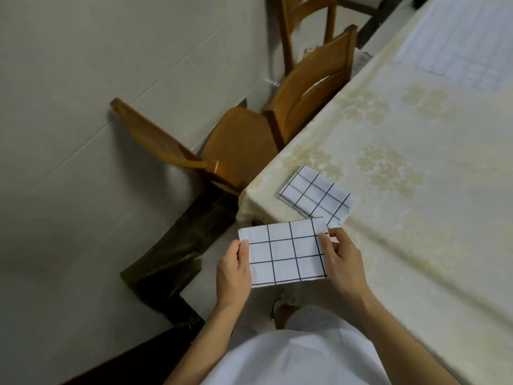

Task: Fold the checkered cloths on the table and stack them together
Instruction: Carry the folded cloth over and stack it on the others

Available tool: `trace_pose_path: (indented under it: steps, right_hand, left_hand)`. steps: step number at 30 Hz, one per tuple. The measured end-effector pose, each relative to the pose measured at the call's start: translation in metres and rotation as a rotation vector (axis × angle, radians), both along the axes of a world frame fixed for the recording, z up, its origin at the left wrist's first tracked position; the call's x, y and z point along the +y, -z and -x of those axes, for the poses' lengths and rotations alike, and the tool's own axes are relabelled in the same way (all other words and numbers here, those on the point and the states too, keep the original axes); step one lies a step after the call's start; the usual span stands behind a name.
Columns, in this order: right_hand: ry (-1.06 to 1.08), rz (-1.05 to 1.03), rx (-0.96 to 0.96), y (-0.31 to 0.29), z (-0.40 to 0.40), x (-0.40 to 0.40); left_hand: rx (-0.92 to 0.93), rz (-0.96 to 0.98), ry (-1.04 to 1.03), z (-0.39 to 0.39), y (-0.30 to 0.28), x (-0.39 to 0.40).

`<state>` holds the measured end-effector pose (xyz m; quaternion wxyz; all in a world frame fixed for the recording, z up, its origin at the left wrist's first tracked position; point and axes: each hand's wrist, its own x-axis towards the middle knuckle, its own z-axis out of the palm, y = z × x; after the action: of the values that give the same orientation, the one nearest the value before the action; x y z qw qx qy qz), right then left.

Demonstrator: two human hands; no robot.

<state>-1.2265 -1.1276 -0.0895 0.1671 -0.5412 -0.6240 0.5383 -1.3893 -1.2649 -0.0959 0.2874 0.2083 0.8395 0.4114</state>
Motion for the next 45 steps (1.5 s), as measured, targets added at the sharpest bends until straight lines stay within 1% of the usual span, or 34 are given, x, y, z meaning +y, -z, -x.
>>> trace_pose_path:
  steps: [6,9,13,16,21,23,27,32,36,39,45]
  right_hand:
    - [0.144,0.037,-0.059,0.011,-0.011,0.044]
    - [0.243,0.045,-0.041,0.012,-0.019,0.055]
    - [0.359,0.079,-0.044,0.016,-0.023,0.063]
    - [0.387,0.085,-0.059,0.018,-0.022,0.070]
    - [0.278,0.139,-0.086,0.016,-0.016,0.084]
    - [0.303,0.150,-0.115,0.017,-0.011,0.092]
    - [0.321,0.132,-0.267,0.027,0.000,0.106]
    - [0.339,0.151,-0.340,0.040,0.011,0.110]
    - [0.373,0.194,-0.383,0.049,0.016,0.109]
    - [0.392,0.217,-0.406,0.054,0.018,0.108]
    - [0.367,0.202,-0.429,0.054,0.021,0.104]
  left_hand:
    - [-0.079,0.034,0.204,0.018,-0.003,0.072]
    - [-0.163,0.028,0.318,0.027,-0.003,0.097]
    - [-0.225,0.094,0.476,0.038,-0.003,0.131]
    - [-0.241,0.110,0.506,0.048,0.000,0.154]
    - [-0.191,0.159,0.555,0.072,0.012,0.189]
    - [-0.171,0.167,0.593,0.083,0.016,0.204]
    - [-0.180,0.207,0.648,0.097,0.021,0.231]
    - [-0.140,0.237,0.717,0.100,0.026,0.255]
    - [-0.083,0.235,0.756,0.099,0.029,0.265]
    - [-0.037,0.269,0.804,0.099,0.033,0.266]
    - [0.011,0.313,0.848,0.111,0.038,0.259]
